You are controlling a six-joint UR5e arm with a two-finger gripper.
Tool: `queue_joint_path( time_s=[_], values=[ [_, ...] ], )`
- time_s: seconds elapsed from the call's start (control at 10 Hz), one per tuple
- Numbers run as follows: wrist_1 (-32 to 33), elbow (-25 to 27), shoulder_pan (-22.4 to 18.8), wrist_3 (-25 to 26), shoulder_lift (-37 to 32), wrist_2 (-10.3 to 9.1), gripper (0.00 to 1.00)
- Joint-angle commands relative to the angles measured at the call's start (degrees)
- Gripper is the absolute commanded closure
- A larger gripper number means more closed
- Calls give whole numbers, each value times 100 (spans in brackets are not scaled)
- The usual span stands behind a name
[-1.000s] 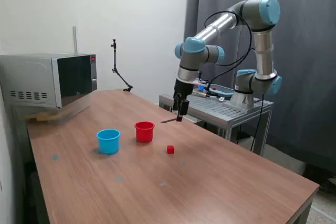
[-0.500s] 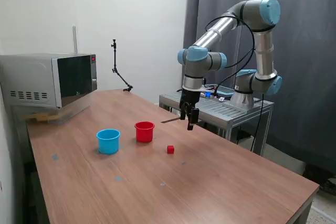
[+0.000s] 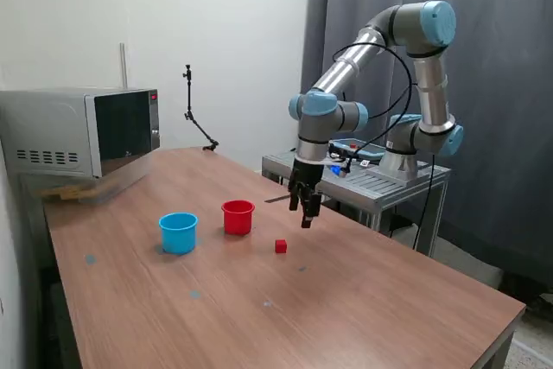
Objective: Place red objects in the red bin, and blue objects in the blue bin.
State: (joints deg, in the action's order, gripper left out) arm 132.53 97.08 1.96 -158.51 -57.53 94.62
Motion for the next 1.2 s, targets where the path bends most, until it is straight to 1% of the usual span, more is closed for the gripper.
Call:
queue_joint_path(
  time_s=[0.0, 0.1, 0.3, 0.5, 0.9, 1.1],
  values=[
    [307, -31, -12, -162, 232, -144, 0],
    [378, -49, -3, -259, 338, -337, 0],
    [396, -75, -3, -303, 383, -357, 0],
    [431, -66, -12, -304, 505, -514, 0],
    [440, -49, 93, -286, 576, -462, 0],
    [440, -58, 164, -251, 585, -401, 0]
  ],
)
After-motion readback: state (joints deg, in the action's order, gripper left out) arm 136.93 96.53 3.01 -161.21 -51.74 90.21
